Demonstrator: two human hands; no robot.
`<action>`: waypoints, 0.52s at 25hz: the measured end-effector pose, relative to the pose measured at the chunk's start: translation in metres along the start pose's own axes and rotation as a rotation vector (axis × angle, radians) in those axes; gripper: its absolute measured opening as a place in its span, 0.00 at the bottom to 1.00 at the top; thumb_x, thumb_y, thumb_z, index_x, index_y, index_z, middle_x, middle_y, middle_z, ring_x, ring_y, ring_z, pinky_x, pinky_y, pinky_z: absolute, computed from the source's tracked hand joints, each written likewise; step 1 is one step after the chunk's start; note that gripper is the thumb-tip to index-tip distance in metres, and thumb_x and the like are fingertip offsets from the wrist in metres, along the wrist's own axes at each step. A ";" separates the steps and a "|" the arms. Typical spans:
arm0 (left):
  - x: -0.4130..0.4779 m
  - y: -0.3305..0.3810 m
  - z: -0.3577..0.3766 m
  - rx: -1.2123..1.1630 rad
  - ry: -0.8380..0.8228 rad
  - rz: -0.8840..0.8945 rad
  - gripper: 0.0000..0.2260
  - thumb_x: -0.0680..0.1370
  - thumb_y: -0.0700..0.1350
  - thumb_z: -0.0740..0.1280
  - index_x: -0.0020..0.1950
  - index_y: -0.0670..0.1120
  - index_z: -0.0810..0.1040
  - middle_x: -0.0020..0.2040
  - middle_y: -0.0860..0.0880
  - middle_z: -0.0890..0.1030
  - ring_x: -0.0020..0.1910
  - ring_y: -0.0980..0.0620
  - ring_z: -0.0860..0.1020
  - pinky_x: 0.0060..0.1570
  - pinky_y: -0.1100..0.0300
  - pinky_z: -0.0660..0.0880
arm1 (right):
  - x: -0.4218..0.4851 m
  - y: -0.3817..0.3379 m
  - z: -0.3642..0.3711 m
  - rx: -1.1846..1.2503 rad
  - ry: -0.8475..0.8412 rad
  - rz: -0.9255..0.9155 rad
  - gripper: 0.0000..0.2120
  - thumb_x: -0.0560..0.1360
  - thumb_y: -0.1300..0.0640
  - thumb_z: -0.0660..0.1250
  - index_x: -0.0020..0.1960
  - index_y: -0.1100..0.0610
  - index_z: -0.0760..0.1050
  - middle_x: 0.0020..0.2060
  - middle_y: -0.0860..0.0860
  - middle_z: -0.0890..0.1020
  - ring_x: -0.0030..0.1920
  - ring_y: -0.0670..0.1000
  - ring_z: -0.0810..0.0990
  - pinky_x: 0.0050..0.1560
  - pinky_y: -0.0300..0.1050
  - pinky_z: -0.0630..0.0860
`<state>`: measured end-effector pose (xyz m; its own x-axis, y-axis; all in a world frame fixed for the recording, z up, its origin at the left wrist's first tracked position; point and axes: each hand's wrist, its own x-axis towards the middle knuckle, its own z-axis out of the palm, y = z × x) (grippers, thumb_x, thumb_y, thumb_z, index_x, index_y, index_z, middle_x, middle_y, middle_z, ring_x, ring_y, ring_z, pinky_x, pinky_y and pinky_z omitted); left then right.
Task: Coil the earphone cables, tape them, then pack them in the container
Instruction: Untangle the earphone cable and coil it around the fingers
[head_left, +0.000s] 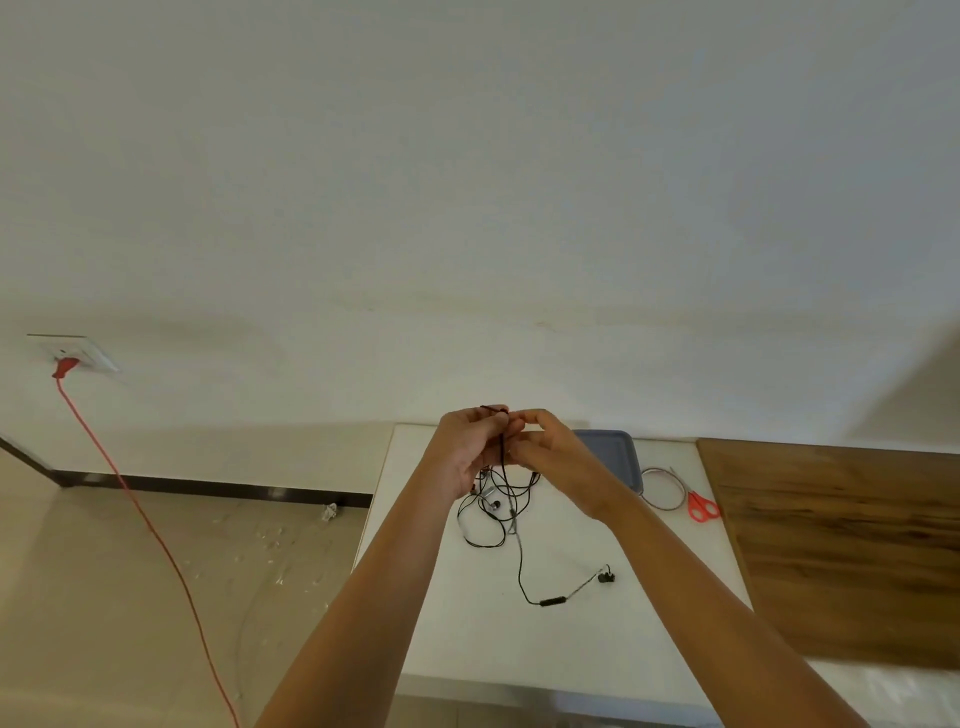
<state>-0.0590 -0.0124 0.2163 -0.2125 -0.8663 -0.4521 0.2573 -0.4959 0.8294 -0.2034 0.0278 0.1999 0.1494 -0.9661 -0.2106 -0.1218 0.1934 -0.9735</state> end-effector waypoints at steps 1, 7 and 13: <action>0.001 -0.002 -0.002 -0.010 0.011 0.001 0.03 0.77 0.33 0.67 0.51 0.38 0.77 0.36 0.44 0.84 0.33 0.52 0.84 0.33 0.57 0.82 | 0.001 0.001 0.004 -0.032 0.031 -0.025 0.15 0.75 0.58 0.67 0.61 0.55 0.70 0.41 0.51 0.86 0.44 0.46 0.85 0.48 0.39 0.76; 0.010 -0.006 -0.017 -0.197 0.123 0.069 0.03 0.78 0.35 0.66 0.48 0.37 0.79 0.39 0.43 0.83 0.36 0.51 0.84 0.37 0.60 0.82 | -0.001 0.024 -0.004 -0.224 0.043 -0.059 0.07 0.75 0.63 0.68 0.51 0.57 0.81 0.37 0.51 0.86 0.31 0.46 0.81 0.42 0.36 0.78; 0.015 0.013 -0.024 -0.257 0.122 0.113 0.04 0.80 0.38 0.65 0.49 0.39 0.79 0.39 0.46 0.84 0.38 0.52 0.84 0.41 0.57 0.83 | -0.011 0.055 -0.029 -0.543 0.119 0.177 0.03 0.74 0.63 0.69 0.42 0.58 0.79 0.39 0.49 0.85 0.39 0.50 0.84 0.45 0.38 0.78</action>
<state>-0.0361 -0.0330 0.2127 -0.0585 -0.9101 -0.4102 0.5060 -0.3813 0.7737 -0.2399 0.0437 0.1511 -0.0264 -0.9455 -0.3244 -0.6251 0.2689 -0.7328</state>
